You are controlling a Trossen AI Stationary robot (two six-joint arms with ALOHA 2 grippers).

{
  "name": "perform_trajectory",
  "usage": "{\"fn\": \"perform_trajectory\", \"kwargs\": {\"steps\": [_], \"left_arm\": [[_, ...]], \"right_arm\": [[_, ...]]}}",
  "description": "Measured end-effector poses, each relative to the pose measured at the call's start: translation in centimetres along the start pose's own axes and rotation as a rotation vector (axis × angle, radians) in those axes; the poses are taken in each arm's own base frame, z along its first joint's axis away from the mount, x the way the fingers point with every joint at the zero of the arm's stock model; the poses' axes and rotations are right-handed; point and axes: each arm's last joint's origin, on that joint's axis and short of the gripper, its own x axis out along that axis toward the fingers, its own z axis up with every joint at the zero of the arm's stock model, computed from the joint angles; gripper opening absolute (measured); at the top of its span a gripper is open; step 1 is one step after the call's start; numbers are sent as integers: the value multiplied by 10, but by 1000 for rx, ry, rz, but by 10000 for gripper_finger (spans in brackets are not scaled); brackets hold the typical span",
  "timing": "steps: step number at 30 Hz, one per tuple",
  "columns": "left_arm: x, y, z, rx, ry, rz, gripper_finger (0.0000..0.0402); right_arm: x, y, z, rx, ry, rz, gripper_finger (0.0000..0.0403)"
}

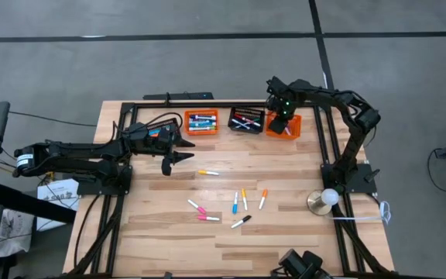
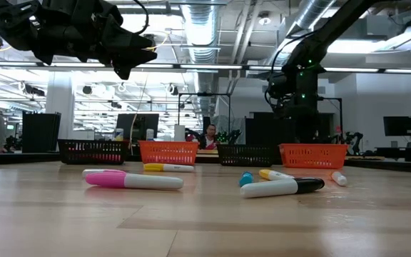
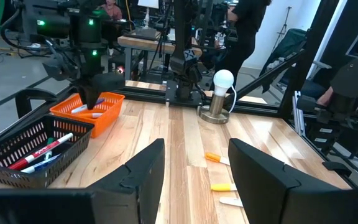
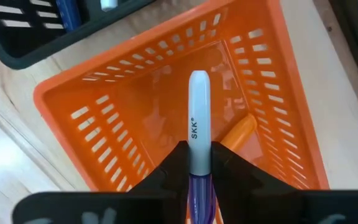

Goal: Pick & Place Markers
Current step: Put the small purple highlighter pen into the right orange bin, then put the small orange highlighter pen into the right orange bin

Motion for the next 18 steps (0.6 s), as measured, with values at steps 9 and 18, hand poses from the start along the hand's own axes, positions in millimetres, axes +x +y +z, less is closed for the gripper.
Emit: {"fn": "perform_trajectory", "kwargs": {"steps": [9,18], "left_arm": [[0,0,0,0,0,0,177],[0,0,0,0,0,0,177]], "right_arm": [[0,0,1,-1,-9,-3,97],[0,-1,2,-1,-28,-5,118]]}}
